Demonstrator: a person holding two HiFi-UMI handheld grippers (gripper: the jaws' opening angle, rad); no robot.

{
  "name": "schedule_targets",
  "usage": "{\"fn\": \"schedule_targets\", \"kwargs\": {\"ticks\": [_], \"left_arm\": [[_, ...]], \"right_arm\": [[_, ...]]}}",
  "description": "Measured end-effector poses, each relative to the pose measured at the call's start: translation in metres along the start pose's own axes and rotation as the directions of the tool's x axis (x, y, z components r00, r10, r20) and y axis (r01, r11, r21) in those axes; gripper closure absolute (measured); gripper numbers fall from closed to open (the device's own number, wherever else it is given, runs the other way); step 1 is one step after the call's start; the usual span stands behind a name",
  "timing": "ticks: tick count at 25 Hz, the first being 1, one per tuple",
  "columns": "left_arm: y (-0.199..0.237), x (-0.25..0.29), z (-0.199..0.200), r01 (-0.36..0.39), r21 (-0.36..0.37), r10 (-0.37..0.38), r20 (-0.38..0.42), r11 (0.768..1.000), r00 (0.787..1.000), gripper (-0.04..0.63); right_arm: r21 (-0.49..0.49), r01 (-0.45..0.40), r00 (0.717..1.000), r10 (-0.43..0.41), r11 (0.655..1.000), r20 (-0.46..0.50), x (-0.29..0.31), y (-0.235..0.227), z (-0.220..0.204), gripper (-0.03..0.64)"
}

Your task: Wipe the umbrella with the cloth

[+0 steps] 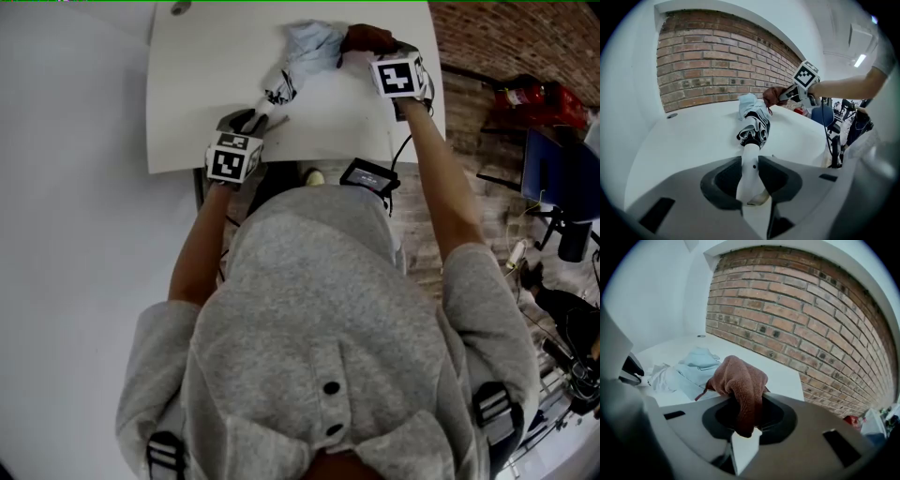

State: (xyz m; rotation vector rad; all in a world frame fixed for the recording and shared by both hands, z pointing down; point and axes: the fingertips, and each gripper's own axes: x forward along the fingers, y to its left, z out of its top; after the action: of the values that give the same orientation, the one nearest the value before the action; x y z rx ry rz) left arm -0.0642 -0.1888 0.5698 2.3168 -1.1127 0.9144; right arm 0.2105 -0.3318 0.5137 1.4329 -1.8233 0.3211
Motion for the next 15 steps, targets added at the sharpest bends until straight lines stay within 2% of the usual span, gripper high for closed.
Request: {"fn": "schedule_targets", "kwargs": {"ticks": [4, 8, 11, 15], "left_arm": [[-0.001, -0.006, 0.002, -0.035, 0.018, 0.035, 0.011, 0.999, 0.999, 0.479], [0.003, -0.025, 0.009, -0.086, -0.032, 0.088, 0.088, 0.996, 0.992, 0.479], [0.005, -0.051, 0.028, -0.127, -0.065, 0.137, 0.185, 0.990, 0.973, 0.480], [-0.006, -0.094, 0.052, -0.152, -0.070, 0.166, 0.301, 0.986, 0.939, 0.482]], "right_arm": [[0.007, -0.013, 0.997, 0.012, 1.000, 0.078, -0.036, 0.001, 0.005, 0.537], [0.006, -0.029, 0.986, 0.027, 1.000, 0.162, -0.080, 0.001, 0.010, 0.535], [0.010, -0.046, 0.975, 0.043, 0.999, 0.220, -0.111, 0.002, 0.013, 0.535], [0.050, -0.098, 0.949, 0.078, 0.994, 0.305, -0.158, 0.010, 0.016, 0.535]]}}
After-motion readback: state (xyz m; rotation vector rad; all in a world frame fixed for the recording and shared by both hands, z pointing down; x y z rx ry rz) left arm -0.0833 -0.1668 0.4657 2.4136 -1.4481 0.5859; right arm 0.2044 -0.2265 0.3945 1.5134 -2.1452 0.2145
